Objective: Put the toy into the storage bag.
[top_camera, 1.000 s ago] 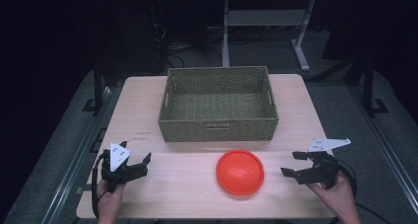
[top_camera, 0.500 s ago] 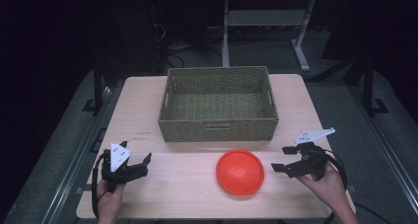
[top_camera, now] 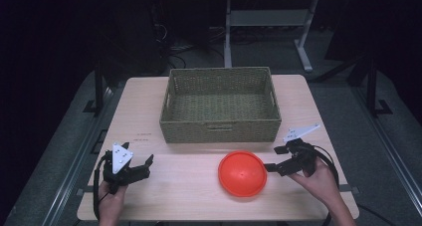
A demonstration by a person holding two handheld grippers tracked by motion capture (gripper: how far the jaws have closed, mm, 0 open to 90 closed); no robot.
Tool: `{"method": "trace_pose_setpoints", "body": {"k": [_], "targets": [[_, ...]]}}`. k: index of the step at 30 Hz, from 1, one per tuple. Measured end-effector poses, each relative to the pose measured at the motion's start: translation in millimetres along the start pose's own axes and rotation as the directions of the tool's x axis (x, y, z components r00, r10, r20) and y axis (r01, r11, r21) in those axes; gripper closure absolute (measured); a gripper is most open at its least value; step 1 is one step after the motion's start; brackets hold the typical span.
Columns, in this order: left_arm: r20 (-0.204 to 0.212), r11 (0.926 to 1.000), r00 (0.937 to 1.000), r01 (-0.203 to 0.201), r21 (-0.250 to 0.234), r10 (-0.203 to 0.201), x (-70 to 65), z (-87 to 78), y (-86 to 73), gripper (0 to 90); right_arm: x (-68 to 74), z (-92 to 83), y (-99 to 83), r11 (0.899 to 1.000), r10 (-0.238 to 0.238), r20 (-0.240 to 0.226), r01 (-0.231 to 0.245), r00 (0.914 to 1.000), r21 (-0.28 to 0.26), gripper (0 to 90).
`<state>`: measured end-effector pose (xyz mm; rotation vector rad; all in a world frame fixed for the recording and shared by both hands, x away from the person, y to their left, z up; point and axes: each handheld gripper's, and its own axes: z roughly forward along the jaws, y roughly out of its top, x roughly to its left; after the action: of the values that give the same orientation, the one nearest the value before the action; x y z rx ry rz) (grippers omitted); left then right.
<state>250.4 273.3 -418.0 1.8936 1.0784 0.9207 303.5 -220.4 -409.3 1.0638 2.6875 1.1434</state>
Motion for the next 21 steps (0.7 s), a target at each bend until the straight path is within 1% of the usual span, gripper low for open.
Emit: {"method": "trace_pose_setpoints", "body": {"k": [1,4,6,8,9,10,13,16,17,19,21], "targets": [[-0.002,1.0000,1.0000,-0.007,0.003,0.007,-0.3,-0.1,0.2,12.7,0.6,1.3,0.8,1.000,0.008,-0.001,-0.008,1.0000,0.006,19.2],[0.002,1.0000,1.0000,-0.009,0.002,0.009,-0.7,-0.2,0.2,12.7,0.6,3.9,2.6,1.000,0.002,0.000,-0.002,1.0000,0.014,19.4],[-0.002,1.0000,1.0000,-0.008,0.002,0.008,-0.8,-0.2,0.1,12.7,1.5,8.1,5.8,1.000,0.006,-0.003,-0.006,1.0000,0.030,19.4],[0.000,1.0000,1.0000,-0.009,0.001,0.009,-0.4,-0.4,0.2,12.8,1.5,9.8,6.7,1.000,0.001,-0.006,0.000,1.0000,0.031,19.4],[-0.002,1.0000,1.0000,-0.008,-0.002,0.008,-0.5,-0.4,0.2,12.7,2.0,13.6,8.9,0.999,0.002,-0.012,-0.001,0.9999,0.041,19.4],[-0.002,1.0000,1.0000,-0.008,-0.002,0.008,-0.5,-0.4,0.2,12.8,2.0,13.6,8.9,0.999,0.002,-0.012,-0.001,0.9999,0.041,19.4],[-0.001,0.9998,0.9998,-0.020,0.005,0.020,-0.5,0.3,0.2,12.7,2.9,22.3,12.0,0.998,0.002,-0.010,-0.001,1.0000,0.065,19.7],[-0.003,0.9998,0.9998,-0.019,0.004,0.019,-0.7,0.3,0.2,12.8,2.3,26.6,12.5,0.998,0.004,-0.017,-0.003,0.9998,0.065,21.1],[-0.002,0.9999,0.9999,-0.016,0.001,0.016,-1.0,-0.3,0.5,12.8,2.1,31.2,13.2,0.997,0.010,-0.016,-0.008,0.9998,0.079,21.9],[-0.003,0.9999,0.9999,-0.016,0.000,0.016,-1.1,-0.4,0.5,12.8,1.5,33.9,13.5,0.996,0.008,-0.013,-0.006,0.9999,0.089,22.7],[-0.003,0.9997,0.9997,-0.024,-0.003,0.024,-1.6,-0.4,0.7,12.8,-1.1,40.2,13.2,0.994,0.010,-0.008,-0.009,0.9999,0.113,25.1]]}}
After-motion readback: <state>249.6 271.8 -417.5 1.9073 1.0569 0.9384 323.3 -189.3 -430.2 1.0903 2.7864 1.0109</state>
